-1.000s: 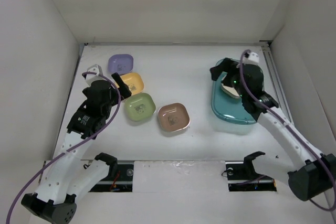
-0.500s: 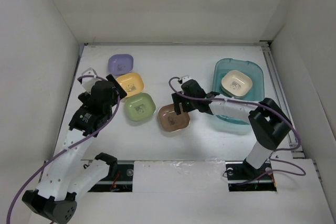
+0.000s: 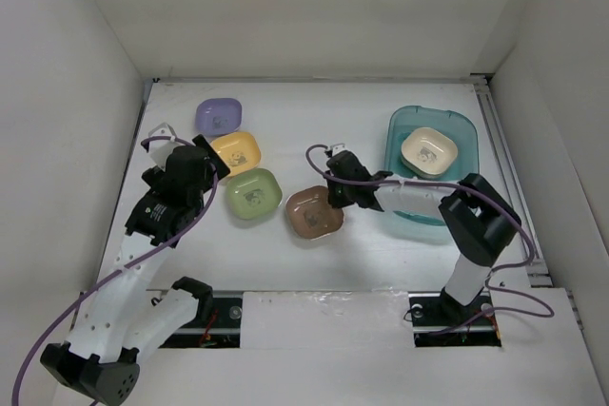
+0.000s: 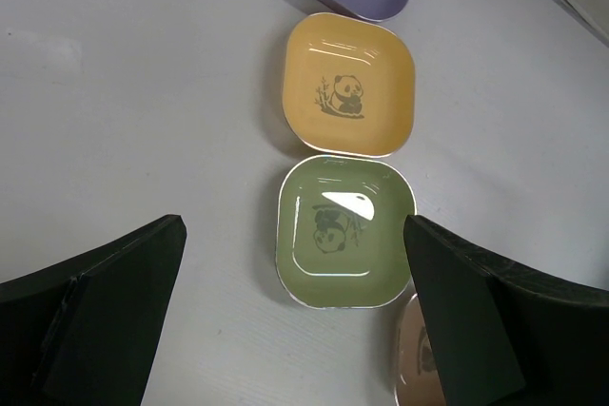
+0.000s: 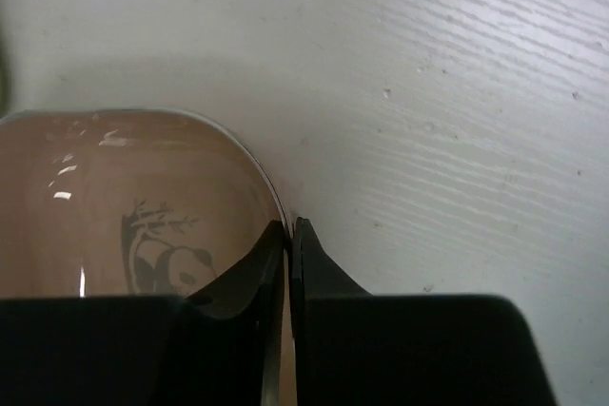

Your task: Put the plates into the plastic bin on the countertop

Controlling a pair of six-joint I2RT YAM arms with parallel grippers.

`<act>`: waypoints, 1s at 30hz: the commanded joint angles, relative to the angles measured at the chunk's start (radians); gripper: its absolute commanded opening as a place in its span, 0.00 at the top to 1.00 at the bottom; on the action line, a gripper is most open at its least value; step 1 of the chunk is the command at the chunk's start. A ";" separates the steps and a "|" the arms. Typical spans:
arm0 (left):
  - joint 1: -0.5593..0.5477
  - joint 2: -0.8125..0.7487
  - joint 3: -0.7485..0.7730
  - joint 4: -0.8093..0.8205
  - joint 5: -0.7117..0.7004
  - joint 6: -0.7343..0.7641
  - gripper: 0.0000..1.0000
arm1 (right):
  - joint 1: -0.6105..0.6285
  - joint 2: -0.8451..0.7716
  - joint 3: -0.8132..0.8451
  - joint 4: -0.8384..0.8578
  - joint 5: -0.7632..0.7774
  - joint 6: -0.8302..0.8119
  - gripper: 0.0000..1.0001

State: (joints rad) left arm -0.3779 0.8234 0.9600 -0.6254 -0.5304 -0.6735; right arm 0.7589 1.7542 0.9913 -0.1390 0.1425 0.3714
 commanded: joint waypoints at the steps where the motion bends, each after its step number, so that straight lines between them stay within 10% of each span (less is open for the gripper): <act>1: 0.002 -0.001 0.034 0.012 0.004 0.006 0.00 | -0.007 -0.008 -0.017 0.004 0.017 0.015 0.96; 10: 0.002 -0.010 0.034 0.021 0.004 0.006 0.00 | -0.068 -0.307 0.113 -0.092 0.072 0.049 1.00; 26: 0.002 -0.041 0.016 0.049 0.043 0.044 0.00 | -0.924 -0.446 0.021 -0.034 -0.079 0.268 1.00; 30: 0.002 -0.041 0.016 0.049 0.052 0.045 0.00 | -0.978 -0.345 0.030 -0.025 -0.155 0.268 1.00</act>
State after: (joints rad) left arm -0.3779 0.7940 0.9600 -0.6094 -0.4889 -0.6456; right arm -0.2100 1.3834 1.0054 -0.2379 0.1081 0.6010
